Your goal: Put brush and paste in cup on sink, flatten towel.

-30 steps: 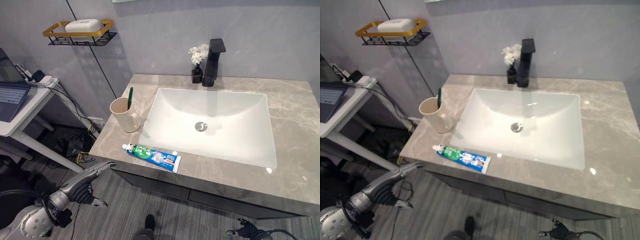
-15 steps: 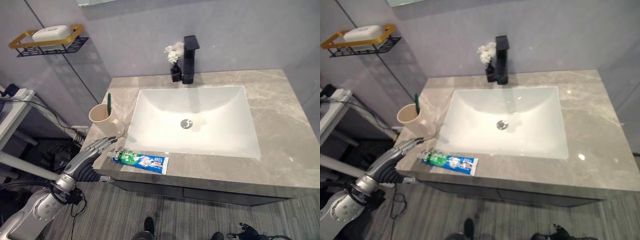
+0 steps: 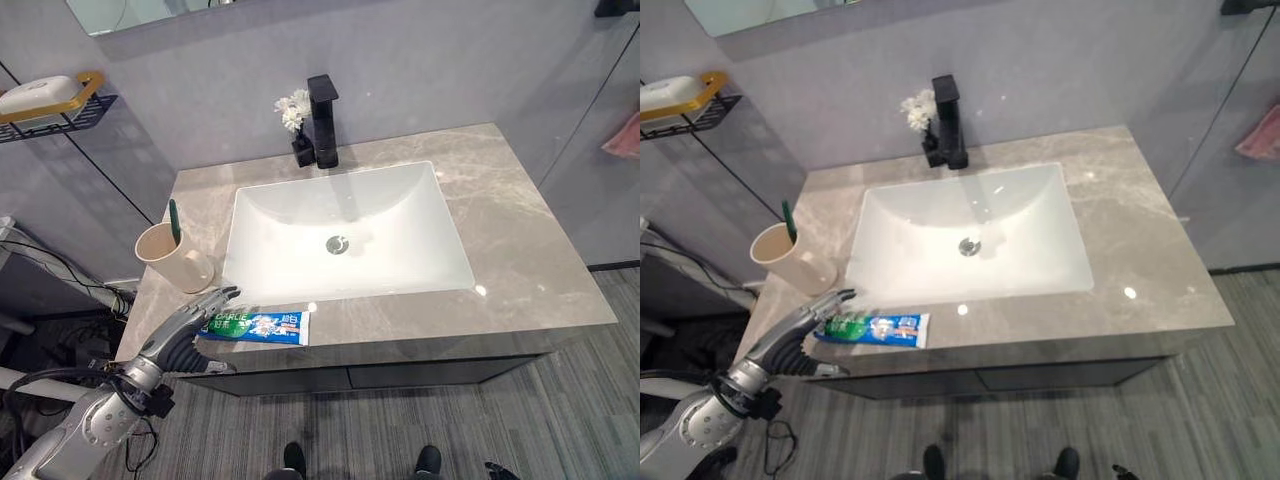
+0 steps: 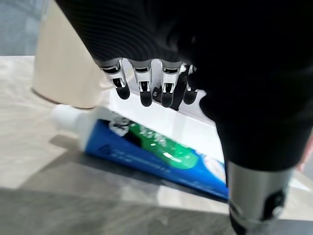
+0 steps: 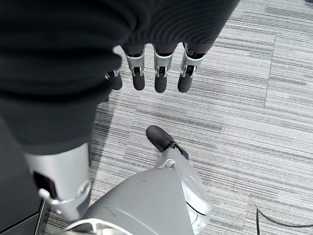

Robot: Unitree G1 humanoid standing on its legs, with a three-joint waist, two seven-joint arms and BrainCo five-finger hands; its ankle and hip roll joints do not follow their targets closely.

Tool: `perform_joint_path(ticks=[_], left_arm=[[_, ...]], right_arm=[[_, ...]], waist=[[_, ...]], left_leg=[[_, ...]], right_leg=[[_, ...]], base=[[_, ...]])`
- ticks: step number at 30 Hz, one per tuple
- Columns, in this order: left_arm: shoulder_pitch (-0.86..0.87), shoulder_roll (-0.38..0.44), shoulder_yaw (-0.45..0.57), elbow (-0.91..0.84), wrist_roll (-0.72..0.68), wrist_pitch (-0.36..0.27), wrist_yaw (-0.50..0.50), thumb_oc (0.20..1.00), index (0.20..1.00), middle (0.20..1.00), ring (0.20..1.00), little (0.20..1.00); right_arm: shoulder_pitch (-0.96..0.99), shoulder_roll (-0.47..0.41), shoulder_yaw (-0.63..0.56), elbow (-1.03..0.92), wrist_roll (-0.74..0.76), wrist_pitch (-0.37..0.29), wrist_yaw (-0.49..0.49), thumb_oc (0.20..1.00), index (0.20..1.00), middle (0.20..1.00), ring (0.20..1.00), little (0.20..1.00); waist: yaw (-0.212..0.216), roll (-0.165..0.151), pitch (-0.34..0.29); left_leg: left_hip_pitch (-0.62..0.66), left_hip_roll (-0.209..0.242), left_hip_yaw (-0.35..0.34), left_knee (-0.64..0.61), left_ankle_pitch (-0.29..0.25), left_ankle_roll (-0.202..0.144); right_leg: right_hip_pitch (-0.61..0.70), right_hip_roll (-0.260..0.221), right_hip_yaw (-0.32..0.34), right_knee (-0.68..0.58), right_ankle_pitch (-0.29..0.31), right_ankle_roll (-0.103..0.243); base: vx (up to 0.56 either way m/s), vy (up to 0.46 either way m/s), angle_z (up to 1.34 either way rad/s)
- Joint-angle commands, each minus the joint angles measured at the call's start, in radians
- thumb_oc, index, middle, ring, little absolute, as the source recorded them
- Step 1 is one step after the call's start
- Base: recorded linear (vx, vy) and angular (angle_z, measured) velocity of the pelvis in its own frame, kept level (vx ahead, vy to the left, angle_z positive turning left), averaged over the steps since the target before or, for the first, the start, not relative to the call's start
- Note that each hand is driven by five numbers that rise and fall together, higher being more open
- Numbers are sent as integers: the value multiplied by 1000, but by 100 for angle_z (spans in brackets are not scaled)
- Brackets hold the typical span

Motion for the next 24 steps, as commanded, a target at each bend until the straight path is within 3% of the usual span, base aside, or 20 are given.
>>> perform_joint_path(ticks=[1, 5, 24], left_arm=[[-64, -2, 14, 12, 21, -14, 11, 1000, 1000, 1000, 1000, 1000], [-50, -76, 31, 58, -48, 10, 10, 1000, 1000, 1000, 1000, 1000], [-62, -145, 31, 98, -103, 39, -19, 1000, 1000, 1000, 1000, 1000]], right_arm=[[-53, 13, -23, 12, 18, -8, -22, 1000, 1000, 1000, 1000, 1000], [-47, 15, -35, 9, 27, -6, -27, 1000, 1000, 1000, 1000, 1000], [-52, 38, -62, -25, 113, -10, -24, 1000, 1000, 1000, 1000, 1000]], waist=[[-6, -40, 38], [-6, -47, 38], [-10, -82, 57]], left_leg=[[-8, -22, 20, 4, 9, 20], [-9, -24, 18, 4, 7, 24], [-32, -22, 19, 4, 6, 30]], right_leg=[[60, -17, 36, 12, -44, 42], [62, -17, 32, 11, -43, 42], [32, -11, 37, 16, -37, 41]], base=[[27, 3, -3], [31, 2, -4], [4, 1, 0]])
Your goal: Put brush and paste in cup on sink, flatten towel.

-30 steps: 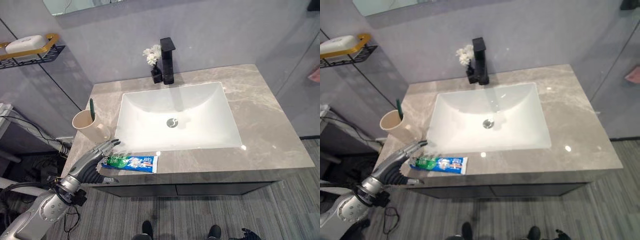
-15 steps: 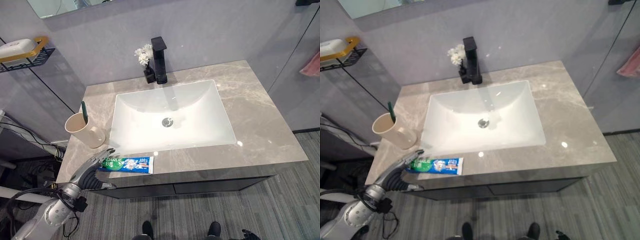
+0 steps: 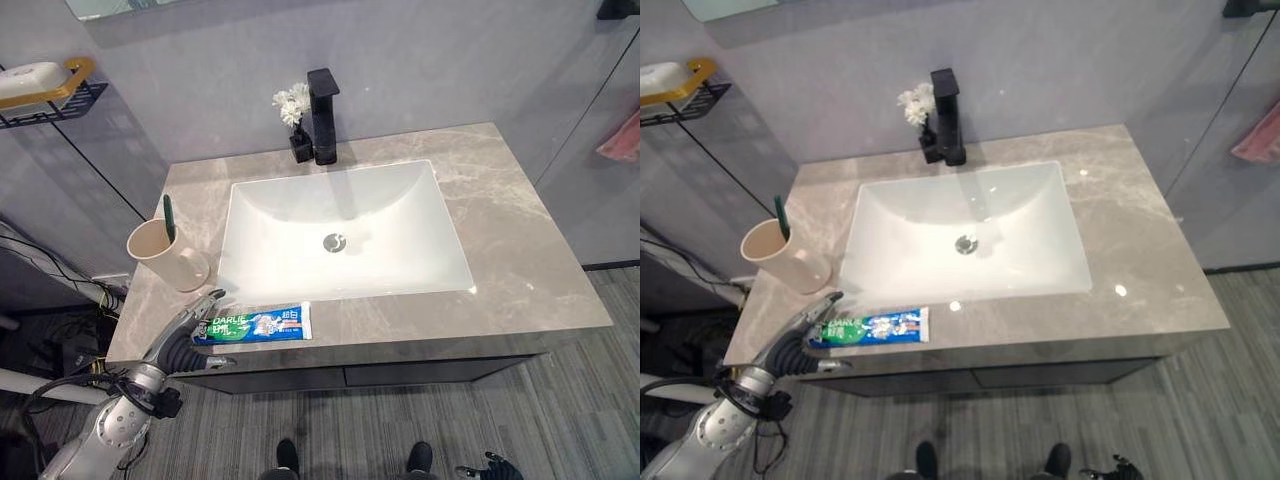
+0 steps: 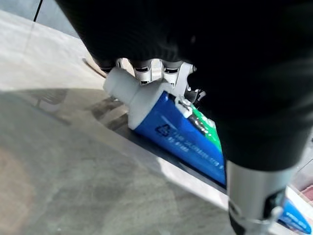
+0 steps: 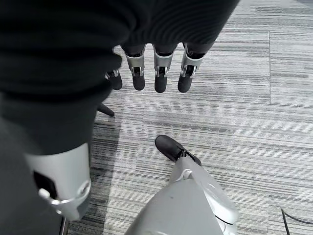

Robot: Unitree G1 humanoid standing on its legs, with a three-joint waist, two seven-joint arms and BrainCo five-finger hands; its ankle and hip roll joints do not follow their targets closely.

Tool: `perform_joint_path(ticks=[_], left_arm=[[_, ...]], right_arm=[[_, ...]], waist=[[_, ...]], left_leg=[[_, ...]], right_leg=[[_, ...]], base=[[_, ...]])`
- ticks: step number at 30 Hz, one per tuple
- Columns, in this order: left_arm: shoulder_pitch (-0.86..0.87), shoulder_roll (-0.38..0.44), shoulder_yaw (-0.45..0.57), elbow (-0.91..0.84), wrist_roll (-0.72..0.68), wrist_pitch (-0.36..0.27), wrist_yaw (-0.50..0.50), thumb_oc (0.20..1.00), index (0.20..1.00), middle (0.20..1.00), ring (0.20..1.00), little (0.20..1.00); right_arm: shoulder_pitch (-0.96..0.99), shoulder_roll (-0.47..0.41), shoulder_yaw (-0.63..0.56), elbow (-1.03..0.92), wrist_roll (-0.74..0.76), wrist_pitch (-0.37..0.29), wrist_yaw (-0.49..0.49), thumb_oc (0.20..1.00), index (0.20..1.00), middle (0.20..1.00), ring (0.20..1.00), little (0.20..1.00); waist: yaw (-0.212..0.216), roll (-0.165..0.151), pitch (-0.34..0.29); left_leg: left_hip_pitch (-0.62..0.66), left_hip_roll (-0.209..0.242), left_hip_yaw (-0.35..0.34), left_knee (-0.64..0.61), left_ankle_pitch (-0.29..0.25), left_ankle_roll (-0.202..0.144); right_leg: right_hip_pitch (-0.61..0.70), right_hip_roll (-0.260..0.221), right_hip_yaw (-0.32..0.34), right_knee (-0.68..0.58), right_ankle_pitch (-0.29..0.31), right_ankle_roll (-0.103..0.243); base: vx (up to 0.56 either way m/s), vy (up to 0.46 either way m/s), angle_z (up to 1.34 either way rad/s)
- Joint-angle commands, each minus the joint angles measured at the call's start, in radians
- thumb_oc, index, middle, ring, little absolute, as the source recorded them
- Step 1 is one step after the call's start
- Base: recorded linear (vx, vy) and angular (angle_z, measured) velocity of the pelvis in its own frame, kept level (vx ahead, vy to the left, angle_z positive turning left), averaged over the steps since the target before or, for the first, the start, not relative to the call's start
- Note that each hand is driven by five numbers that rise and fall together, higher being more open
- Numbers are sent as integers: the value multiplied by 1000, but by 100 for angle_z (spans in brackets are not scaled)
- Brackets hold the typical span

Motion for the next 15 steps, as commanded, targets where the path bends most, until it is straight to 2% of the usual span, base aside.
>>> perform_joint_path(ticks=[1, 8, 11, 15], left_arm=[[-44, 7, 15, 7, -42, 6, -14, 1000, 1000, 1000, 1000, 1000], [-61, 14, -6, 15, -40, 10, -19, 1000, 1000, 1000, 1000, 1000], [-69, 12, -17, 28, -41, 11, -21, 909, 909, 909, 909, 909], [-73, 13, -21, 32, -44, 12, -26, 849, 849, 849, 849, 849]], right_arm=[[-48, 25, -21, 1, 31, -10, -4, 1000, 1000, 1000, 1000, 1000], [-50, 26, -16, -21, 38, -13, -7, 1000, 1000, 1000, 1000, 1000], [-49, 28, -11, -35, 42, -16, -6, 1000, 1000, 1000, 1000, 1000], [-47, 32, -9, -45, 44, -18, -6, 1000, 1000, 1000, 1000, 1000]], waist=[[-13, -40, 67], [-18, -53, 84], [-21, -60, 91], [-22, -69, 96]], left_leg=[[-11, -23, 5, 4, 8, 28], [-17, -21, 9, 4, 7, 30], [-18, -20, 17, 4, 7, 32], [-16, -20, 26, 4, 3, 34]], right_leg=[[58, -11, 30, 13, -40, 42], [39, -8, 41, 24, -41, 42], [28, -7, 50, 29, -38, 43], [23, -8, 60, 29, -35, 44]], base=[[0, 0, 0], [3, 3, -2], [8, 15, -4], [15, 18, -6]])
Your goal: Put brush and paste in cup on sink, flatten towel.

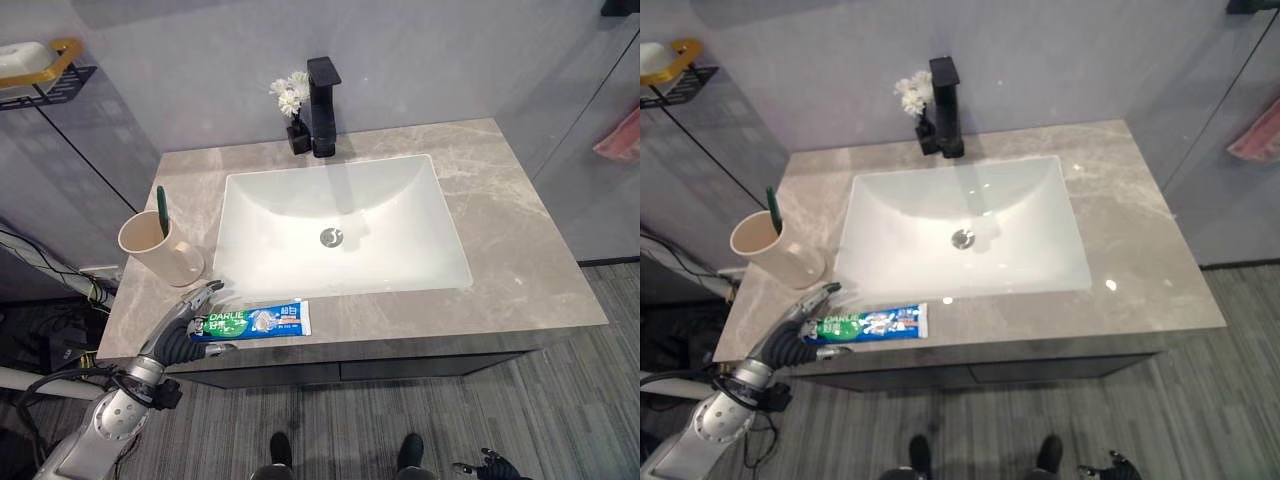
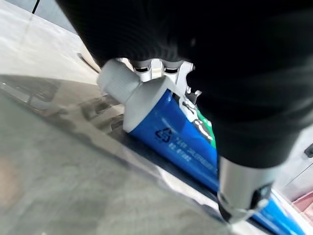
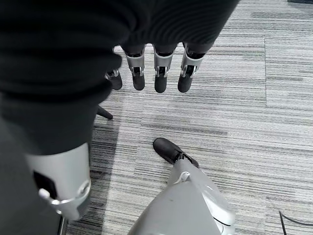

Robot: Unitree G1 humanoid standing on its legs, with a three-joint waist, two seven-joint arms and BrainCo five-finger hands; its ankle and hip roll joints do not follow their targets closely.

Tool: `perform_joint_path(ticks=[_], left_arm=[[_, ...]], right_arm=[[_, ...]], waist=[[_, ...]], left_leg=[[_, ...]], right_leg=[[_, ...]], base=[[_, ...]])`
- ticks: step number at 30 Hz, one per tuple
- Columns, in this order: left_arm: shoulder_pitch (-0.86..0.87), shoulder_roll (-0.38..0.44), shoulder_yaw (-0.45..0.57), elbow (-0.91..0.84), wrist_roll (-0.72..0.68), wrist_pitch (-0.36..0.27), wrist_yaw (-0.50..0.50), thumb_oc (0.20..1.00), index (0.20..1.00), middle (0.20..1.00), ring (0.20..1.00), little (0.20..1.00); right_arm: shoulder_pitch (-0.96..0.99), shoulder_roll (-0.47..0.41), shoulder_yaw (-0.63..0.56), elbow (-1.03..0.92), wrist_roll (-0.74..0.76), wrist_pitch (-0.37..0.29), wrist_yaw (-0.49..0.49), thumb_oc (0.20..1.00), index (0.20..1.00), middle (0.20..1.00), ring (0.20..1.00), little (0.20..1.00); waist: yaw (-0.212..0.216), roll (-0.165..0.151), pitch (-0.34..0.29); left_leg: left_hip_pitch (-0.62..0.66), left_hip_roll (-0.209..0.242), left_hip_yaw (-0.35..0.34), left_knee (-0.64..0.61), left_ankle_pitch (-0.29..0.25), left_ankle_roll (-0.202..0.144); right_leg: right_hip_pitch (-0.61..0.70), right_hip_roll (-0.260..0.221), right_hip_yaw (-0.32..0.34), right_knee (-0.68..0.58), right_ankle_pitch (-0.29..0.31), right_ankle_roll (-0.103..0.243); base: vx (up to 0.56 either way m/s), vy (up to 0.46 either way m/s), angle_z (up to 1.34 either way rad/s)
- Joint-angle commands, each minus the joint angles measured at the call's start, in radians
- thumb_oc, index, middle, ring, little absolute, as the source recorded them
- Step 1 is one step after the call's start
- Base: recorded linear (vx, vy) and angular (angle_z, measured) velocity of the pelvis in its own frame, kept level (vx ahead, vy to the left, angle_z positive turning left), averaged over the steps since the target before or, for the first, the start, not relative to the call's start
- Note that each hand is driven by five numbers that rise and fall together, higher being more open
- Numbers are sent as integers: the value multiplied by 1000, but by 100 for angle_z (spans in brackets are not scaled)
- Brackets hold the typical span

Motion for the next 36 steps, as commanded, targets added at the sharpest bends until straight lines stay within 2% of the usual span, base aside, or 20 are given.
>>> perform_joint_path(ticks=[1, 4, 5, 6, 7, 9, 14, 17, 18, 21, 22, 24, 32, 36], left_arm=[[-46, 21, -53, 35, 2, 22, -35, 849, 849, 849, 849, 849], [-58, 41, -70, 36, 34, 15, -35, 824, 824, 824, 824, 824], [-63, 60, -83, 31, 61, 12, -39, 780, 780, 780, 780, 780], [-63, 60, -83, 31, 61, 12, -38, 774, 774, 774, 774, 774], [-69, 73, -94, 31, 84, 8, -37, 708, 708, 708, 708, 708], [-84, 112, -125, 22, 144, -3, -44, 674, 674, 674, 674, 674], [-100, 151, -170, 20, 195, -12, -55, 730, 730, 730, 730, 730], [-102, 163, -179, 18, 204, -15, -61, 711, 711, 711, 711, 711], [-103, 171, -183, 14, 211, -16, -63, 630, 630, 630, 630, 630], [-115, 187, -198, 11, 228, -20, -64, 464, 464, 464, 464, 464], [-121, 190, -207, 16, 236, -23, -61, 300, 300, 300, 300, 300], [-132, 192, -220, 22, 247, -24, -59, 200, 200, 200, 200, 200], [-161, 176, -267, 49, 292, -27, -47, 200, 200, 200, 200, 200], [-177, 145, -264, 74, 313, -19, -21, 200, 200, 200, 200, 200]], right_arm=[[-44, 24, -7, -26, 36, -17, -7, 1000, 1000, 1000, 1000, 1000], [-47, 23, -6, -30, 35, -19, -7, 1000, 1000, 1000, 1000, 1000], [-46, 24, -3, -34, 33, -21, -7, 1000, 1000, 1000, 1000, 1000], [-46, 24, -3, -34, 33, -21, -7, 1000, 1000, 1000, 1000, 1000], [-45, 23, -1, -36, 30, -20, -6, 1000, 1000, 1000, 1000, 1000], [-48, 18, 8, -42, 22, -24, -9, 1000, 1000, 1000, 1000, 1000], [-46, 3, 12, -52, 9, -29, -17, 1000, 1000, 1000, 1000, 1000], [-45, -4, 9, -56, 4, -29, -18, 1000, 1000, 1000, 1000, 1000], [-46, -7, 8, -58, 2, -29, -20, 1000, 1000, 1000, 1000, 1000], [-46, -16, 7, -65, -5, -31, -25, 1000, 1000, 1000, 1000, 1000], [-48, -19, 9, -66, -8, -31, -26, 1000, 1000, 1000, 1000, 1000], [-48, -23, 11, -74, -12, -33, -28, 1000, 1000, 1000, 1000, 1000], [-30, -25, -4, -63, -10, -35, -32, 1000, 1000, 1000, 1000, 1000], [-23, -11, -62, -26, 68, -36, -44, 1000, 1000, 1000, 1000, 1000]], waist=[[-26, -27, 73], [-28, -28, 75], [-31, -29, 77], [-30, -29, 77], [-32, -29, 78], [-36, -27, 81], [-40, -22, 86], [-42, -20, 89], [-43, -19, 91], [-44, -18, 98], [-45, -17, 99], [-48, -16, 99], [-56, -15, 80], [-65, -21, 51]], left_leg=[[19, -22, 17, 6, -1, 34], [21, -24, 21, 6, -3, 35], [22, -25, 23, 6, -5, 35], [22, -25, 24, 6, -5, 35], [23, -26, 25, 6, -5, 35], [24, -28, 26, 6, -7, 36], [27, -31, 29, 6, -10, 38], [27, -32, 30, 6, -10, 38], [28, -32, 30, 6, -10, 38], [28, -33, 30, 6, -10, 39], [29, -33, 30, 6, -10, 39], [31, -33, 31, 6, -11, 39], [49, -29, 38, 6, -17, 37], [71, -27, 42, 6, -25, 37]], right_leg=[[68, -9, 43, 31, -46, 43], [65, -10, 48, 31, -44, 44], [63, -12, 48, 33, -43, 45], [63, -12, 48, 33, -44, 45], [62, -13, 50, 33, -43, 46], [61, -15, 54, 34, -43, 48], [60, -18, 55, 39, -43, 50], [59, -18, 56, 41, -44, 51], [58, -18, 57, 42, -44, 51], [55, -19, 58, 45, -44, 51], [54, -19, 59, 46, -44, 52], [54, -18, 61, 46, -45, 51], [72, -14, 62, 41, -49, 51], [92, -10, 67, 41, -53, 52]], base=[[12, 21, -12], [7, 20, -9], [3, 10, -3], [0, 0, 0], [0, 0, 0], [0, 0, 0], [0, 0, 0], [0, 0, 0], [0, 0, 0], [0, 0, 0], [0, 0, 0], [0, 0, 0], [11, -2, -7], [25, -3, -6]])
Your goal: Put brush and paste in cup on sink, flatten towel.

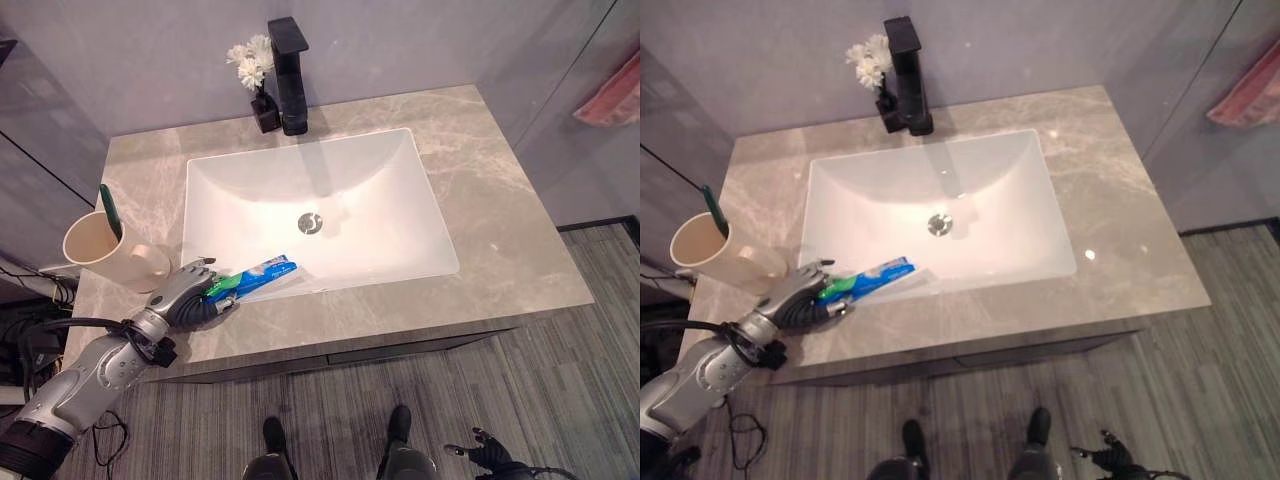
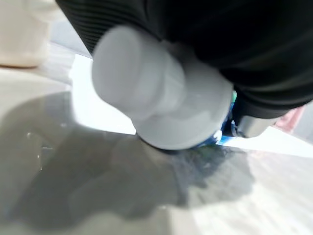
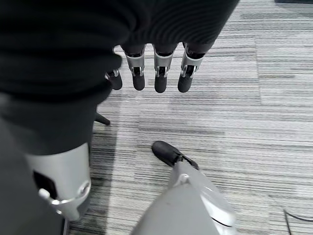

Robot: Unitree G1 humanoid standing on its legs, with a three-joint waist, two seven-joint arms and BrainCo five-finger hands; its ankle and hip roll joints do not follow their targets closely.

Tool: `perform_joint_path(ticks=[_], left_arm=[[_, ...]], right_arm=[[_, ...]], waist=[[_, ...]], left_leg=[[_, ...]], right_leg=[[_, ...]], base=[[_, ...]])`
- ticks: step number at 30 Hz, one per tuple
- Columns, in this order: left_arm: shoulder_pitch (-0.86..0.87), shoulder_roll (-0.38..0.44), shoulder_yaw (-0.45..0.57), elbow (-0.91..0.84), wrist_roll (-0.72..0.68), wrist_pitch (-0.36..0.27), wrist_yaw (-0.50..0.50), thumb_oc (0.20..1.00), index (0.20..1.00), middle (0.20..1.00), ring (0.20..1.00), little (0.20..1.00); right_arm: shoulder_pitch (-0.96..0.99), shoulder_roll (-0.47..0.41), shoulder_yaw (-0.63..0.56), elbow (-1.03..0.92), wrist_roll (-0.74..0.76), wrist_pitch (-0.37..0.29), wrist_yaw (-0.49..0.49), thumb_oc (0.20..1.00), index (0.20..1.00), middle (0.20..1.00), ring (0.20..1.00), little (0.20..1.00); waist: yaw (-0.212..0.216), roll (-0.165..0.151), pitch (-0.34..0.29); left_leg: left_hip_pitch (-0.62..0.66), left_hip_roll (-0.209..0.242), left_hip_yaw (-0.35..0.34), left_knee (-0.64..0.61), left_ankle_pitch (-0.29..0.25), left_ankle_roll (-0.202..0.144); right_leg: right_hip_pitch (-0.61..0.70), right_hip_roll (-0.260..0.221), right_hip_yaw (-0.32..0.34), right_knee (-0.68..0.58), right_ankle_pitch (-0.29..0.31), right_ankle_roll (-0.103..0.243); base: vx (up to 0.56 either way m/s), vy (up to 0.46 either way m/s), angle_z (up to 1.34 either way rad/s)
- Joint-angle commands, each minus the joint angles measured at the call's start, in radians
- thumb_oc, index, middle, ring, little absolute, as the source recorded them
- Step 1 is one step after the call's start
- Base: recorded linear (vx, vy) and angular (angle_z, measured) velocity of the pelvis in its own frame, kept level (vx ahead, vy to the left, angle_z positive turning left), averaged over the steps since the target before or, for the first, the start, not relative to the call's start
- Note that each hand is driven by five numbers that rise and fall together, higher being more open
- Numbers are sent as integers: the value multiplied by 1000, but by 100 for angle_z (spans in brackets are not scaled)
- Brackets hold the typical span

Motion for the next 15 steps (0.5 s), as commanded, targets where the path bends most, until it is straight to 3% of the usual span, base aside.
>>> perform_joint_path(ticks=[1, 3, 8, 9, 11, 12, 13, 14, 15], left_arm=[[66, -46, -102, 16, 73, -23, 1, 200, 200, 200, 200, 200], [51, -52, -101, 20, 81, -18, 12, 200, 200, 200, 200, 200], [-14, -40, -48, -27, 115, -6, 73, 200, 200, 200, 200, 200], [-48, -37, -19, -57, 125, -2, 107, 200, 200, 200, 200, 200], [-70, -30, 1, -78, 133, -1, 132, 200, 200, 200, 200, 200], [-98, -33, 20, -101, 141, 9, 164, 200, 200, 200, 200, 200], [-107, -32, 36, -112, 151, 13, 192, 200, 200, 200, 200, 200], [-111, -49, 78, -140, 182, 23, 251, 200, 200, 200, 200, 200], [-114, -74, 107, -160, 192, 30, 279, 200, 200, 200, 200, 200]], right_arm=[[-6, -12, -61, 55, 110, -19, -26, 1000, 1000, 1000, 1000, 1000], [-4, -9, -89, 82, 148, -18, -20, 1000, 1000, 1000, 1000, 1000], [-5, -59, -289, 185, 369, -15, -37, 1000, 1000, 1000, 1000, 1000], [-5, -114, -382, 186, 430, -28, -72, 1000, 1000, 1000, 1000, 1000], [-6, -148, -418, 167, 439, -42, -106, 1000, 1000, 1000, 1000, 1000], [-12, -181, -431, 144, 356, -40, -189, 1000, 1000, 1000, 1000, 1000], [-2, -220, -404, -11, 220, -52, -261, 1000, 1000, 1000, 1000, 1000], [33, -240, -428, -333, 130, -59, -314, 1000, 1000, 1000, 1000, 1000], [61, -240, -474, -537, 98, -85, -351, 1000, 1000, 1000, 1000, 1000]], waist=[[-25, -17, -32], [-27, -21, -52], [-35, -35, -98], [-40, -42, -113], [-44, -46, -124], [-45, -47, -130], [-49, -47, -134], [-69, -47, -140], [-84, -47, -144]], left_leg=[[23, -23, -6, 4, -28, 35], [29, -22, -6, 4, -29, 36], [50, -18, -13, 4, -36, 31], [52, -14, -17, 4, -37, 29], [56, -12, -17, 4, -42, 26], [53, -11, -20, 4, -36, 26], [58, -11, -18, 4, -41, 25], [57, -11, -15, 4, -35, 26], [61, -12, -12, 4, -41, 26]], right_leg=[[82, -10, 18, 35, -74, 61], [90, -7, 17, 33, -74, 58], [120, 0, 9, 26, -81, 57], [126, 2, 5, 23, -82, 57], [130, 4, 3, 22, -86, 59], [130, 4, 1, 22, -81, 58], [132, 4, 4, 21, -83, 60], [125, 2, 12, 23, -75, 59], [126, 1, 17, 23, -78, 60]], base=[[37, -13, -3], [0, 0, 0], [-6, -6, 0], [0, 0, 0], [0, 0, 0], [0, 0, 0], [0, 0, 0], [0, 0, 0], [-12, 31, -4]])
